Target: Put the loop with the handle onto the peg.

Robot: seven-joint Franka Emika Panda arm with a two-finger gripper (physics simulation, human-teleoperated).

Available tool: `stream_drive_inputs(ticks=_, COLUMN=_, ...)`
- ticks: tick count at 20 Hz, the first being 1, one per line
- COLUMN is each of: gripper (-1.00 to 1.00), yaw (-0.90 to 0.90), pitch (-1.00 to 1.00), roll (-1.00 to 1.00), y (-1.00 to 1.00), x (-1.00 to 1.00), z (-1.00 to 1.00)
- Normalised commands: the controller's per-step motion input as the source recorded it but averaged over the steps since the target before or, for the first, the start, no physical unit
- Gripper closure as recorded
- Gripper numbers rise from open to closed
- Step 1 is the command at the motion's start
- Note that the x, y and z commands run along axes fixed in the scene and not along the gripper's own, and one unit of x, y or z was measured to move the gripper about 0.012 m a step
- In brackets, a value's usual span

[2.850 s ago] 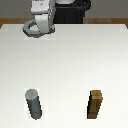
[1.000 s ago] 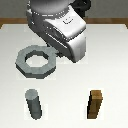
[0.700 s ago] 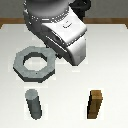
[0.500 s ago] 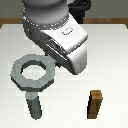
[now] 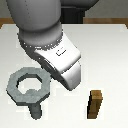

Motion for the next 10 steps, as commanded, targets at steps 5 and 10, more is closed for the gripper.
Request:
stream_drive_inputs(ticks=5, gripper=1.00, yaw=0.00, pitch=0.00, roll=0.00, y=0.00, x=0.00, z=-0.80)
stream_drive_inputs(ticks=10, gripper=1.00, yaw=0.00, pitch=0.00, roll=0.00, y=0.00, x=-0.20, z=-0.80)
